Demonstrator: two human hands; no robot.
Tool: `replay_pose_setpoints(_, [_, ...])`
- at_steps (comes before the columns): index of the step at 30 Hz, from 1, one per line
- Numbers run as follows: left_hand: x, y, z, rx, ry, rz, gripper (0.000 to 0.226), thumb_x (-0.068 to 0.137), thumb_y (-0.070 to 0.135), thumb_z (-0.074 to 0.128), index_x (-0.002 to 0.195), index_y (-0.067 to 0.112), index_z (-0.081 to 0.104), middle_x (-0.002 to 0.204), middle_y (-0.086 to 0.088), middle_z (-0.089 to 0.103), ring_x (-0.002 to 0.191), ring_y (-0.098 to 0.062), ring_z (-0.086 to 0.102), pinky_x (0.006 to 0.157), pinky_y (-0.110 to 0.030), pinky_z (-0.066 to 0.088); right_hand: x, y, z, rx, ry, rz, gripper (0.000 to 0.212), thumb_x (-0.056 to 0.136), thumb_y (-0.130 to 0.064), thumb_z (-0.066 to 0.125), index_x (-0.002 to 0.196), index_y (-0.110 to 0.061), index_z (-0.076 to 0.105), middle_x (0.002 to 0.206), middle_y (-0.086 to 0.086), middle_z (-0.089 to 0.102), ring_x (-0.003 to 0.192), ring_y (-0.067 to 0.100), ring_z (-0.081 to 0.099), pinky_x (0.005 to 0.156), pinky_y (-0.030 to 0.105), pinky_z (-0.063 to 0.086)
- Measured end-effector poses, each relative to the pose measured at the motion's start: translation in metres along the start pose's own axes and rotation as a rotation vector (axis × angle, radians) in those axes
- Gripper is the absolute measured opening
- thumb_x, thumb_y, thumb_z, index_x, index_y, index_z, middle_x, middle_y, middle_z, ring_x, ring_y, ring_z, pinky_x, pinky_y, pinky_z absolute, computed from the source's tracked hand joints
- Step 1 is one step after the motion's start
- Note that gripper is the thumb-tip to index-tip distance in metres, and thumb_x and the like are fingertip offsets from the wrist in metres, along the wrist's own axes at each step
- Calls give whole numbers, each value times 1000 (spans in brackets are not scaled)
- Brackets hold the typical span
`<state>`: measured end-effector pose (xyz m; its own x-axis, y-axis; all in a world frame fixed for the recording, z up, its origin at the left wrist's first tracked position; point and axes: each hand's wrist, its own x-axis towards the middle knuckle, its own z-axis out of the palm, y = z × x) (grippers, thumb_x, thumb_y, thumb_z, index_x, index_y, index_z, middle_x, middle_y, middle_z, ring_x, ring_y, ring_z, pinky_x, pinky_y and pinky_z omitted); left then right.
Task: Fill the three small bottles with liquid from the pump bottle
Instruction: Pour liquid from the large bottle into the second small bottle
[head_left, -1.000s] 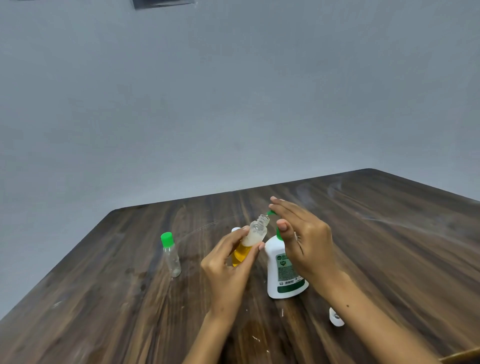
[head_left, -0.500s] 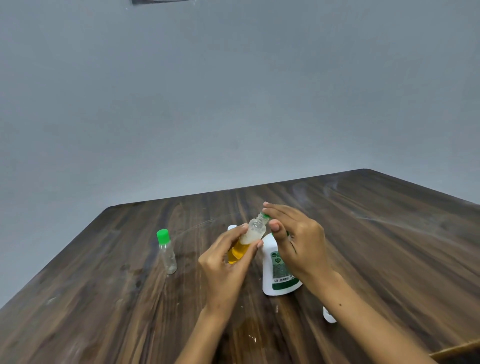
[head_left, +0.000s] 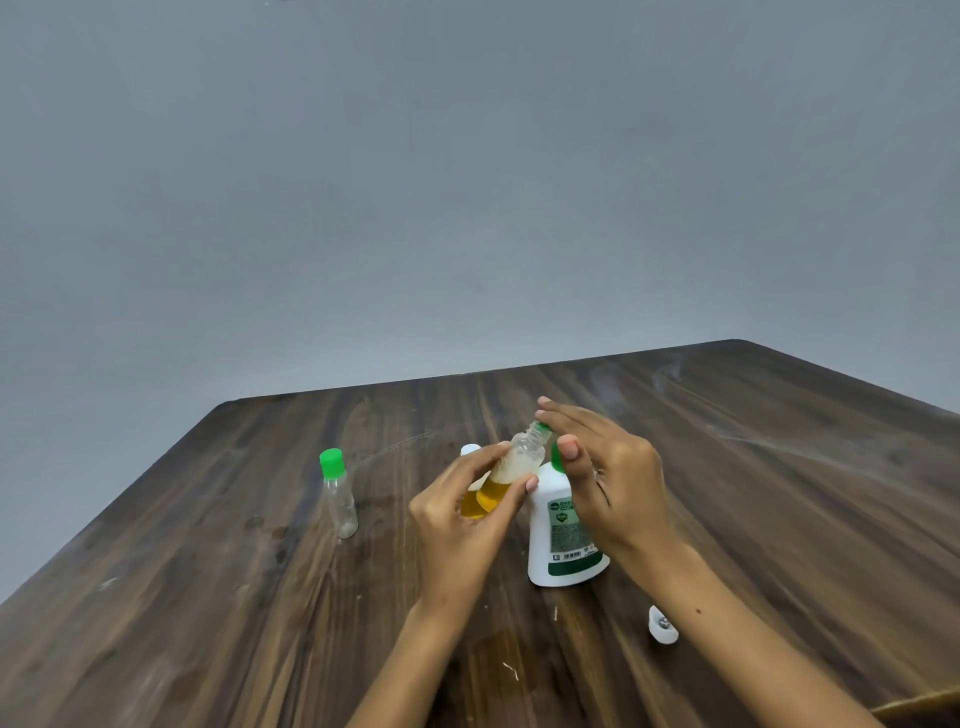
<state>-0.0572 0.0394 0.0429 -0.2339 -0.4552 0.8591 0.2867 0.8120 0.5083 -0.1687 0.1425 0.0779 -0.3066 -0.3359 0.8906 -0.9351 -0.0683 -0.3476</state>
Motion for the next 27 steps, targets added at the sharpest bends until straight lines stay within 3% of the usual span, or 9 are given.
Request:
replay_pose_setpoints(18, [1, 0, 1, -67, -4, -57, 33, 71, 19, 84, 102, 15, 73, 100, 10, 73, 94, -4, 70, 80, -17, 54, -2, 2, 0, -18, -35, 11, 73, 96, -64, 23, 110, -11, 71, 118, 0, 67, 108, 12, 62, 84, 32, 54])
replay_pose_setpoints(27, [1, 2, 0, -66, -4, -42, 35, 70, 18, 84, 103, 10, 74, 100, 7, 74, 94, -5, 70, 80, -17, 55, -3, -2, 1, -101, -47, -32, 75, 96, -65, 21, 114, -10, 69, 122, 2, 65, 113, 11, 57, 90, 25, 47])
